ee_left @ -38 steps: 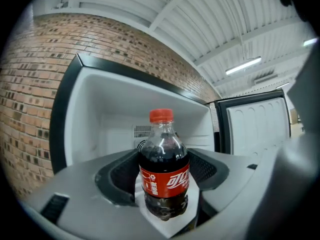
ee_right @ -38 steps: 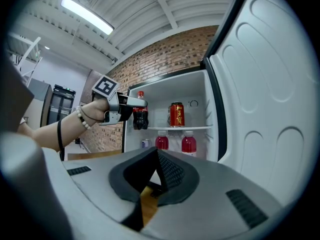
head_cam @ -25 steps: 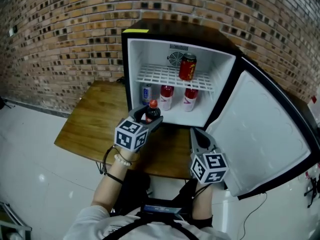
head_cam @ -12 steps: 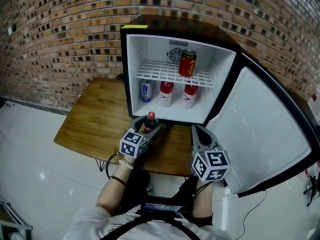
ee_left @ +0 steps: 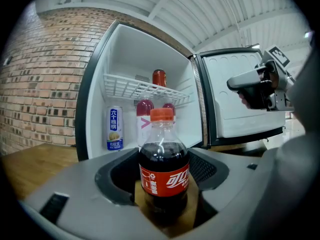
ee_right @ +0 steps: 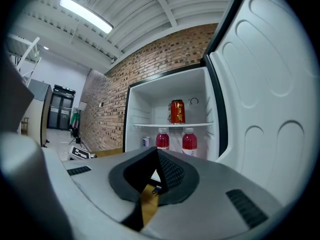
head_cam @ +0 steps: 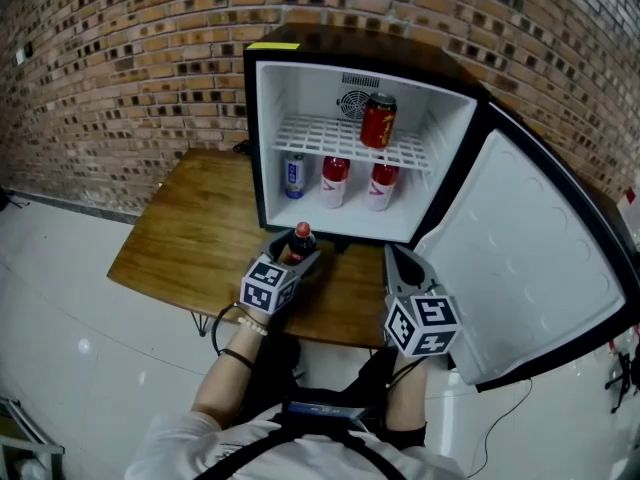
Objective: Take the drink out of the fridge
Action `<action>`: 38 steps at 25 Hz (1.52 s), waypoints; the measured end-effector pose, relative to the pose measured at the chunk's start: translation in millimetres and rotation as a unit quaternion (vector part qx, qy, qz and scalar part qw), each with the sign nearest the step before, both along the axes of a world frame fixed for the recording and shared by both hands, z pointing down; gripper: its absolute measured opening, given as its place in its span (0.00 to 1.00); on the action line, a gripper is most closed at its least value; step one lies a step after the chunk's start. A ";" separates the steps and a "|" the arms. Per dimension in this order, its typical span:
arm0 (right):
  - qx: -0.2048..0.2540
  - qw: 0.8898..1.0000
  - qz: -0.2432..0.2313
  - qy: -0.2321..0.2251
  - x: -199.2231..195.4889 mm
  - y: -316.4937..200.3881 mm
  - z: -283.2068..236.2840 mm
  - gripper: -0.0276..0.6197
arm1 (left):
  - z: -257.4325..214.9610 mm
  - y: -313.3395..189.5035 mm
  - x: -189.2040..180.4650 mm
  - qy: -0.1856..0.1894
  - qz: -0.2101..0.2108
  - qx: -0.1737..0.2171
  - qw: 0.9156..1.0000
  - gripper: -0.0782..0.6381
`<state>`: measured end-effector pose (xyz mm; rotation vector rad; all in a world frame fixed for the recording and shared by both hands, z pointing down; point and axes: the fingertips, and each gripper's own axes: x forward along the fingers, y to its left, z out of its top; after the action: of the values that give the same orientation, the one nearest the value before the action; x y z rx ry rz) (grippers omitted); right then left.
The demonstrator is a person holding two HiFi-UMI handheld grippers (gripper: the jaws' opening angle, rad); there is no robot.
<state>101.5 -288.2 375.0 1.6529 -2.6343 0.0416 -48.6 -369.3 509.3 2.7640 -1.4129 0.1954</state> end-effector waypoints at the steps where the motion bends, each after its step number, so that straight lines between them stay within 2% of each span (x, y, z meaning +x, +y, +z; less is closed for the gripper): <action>1: 0.000 1.000 0.000 -0.001 -0.3 -0.5 -0.3 0.07 | -1.0 0.5 0.2 0.001 0.001 0.003 1.000 0.53; 10: 0.001 1.000 -0.004 -0.006 0.0 -0.3 -1.6 0.07 | 0.9 -0.1 0.8 0.012 -0.009 0.006 1.000 0.54; 14: 0.003 1.000 -0.007 -0.009 -0.8 0.1 -2.6 0.07 | -18.6 8.1 -6.9 0.072 -0.017 -0.004 0.997 0.64; 16: 0.001 1.000 -0.008 -0.009 -1.3 0.5 -1.9 0.07 | -33.7 16.6 -12.4 0.083 -0.021 0.001 0.996 0.64; 20: 0.001 1.000 -0.008 -0.010 -1.5 -0.6 -1.0 0.07 | -89.0 39.7 -22.5 0.120 -0.006 0.044 0.992 0.63; 21: 0.001 1.000 -0.008 -0.012 -1.2 -0.5 -1.3 0.07 | -104.6 46.2 -23.6 0.129 -0.001 0.059 0.990 0.60; 23: 0.002 1.000 -0.007 -0.014 -0.4 0.5 -1.6 0.07 | -130.2 59.2 -21.9 0.130 0.006 0.085 0.988 0.45; 25: 0.003 1.000 -0.007 -0.013 -0.4 2.1 -2.3 0.07 | -149.2 72.2 -15.7 0.120 0.018 0.109 0.987 0.25; 27: 0.006 1.000 -0.006 -0.013 -0.9 2.8 -4.1 0.07 | -160.5 81.1 -7.4 0.112 0.034 0.120 0.986 0.17; 30: 0.007 1.000 -0.004 -0.013 -0.3 3.9 -5.5 0.07 | -155.7 82.0 3.8 0.102 0.042 0.098 0.989 0.11; 34: 0.005 1.000 -0.004 -0.015 -0.4 6.0 -3.0 0.07 | -129.9 81.4 15.0 0.090 0.046 0.056 0.993 0.11; 38: 0.004 1.000 -0.004 -0.018 0.5 6.6 -2.7 0.07 | -119.5 83.8 20.0 0.087 0.051 0.041 0.994 0.11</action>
<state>102.0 -281.6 372.3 1.6585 -2.6713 0.0622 -28.7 -285.5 389.8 2.8381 -1.2687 -0.1020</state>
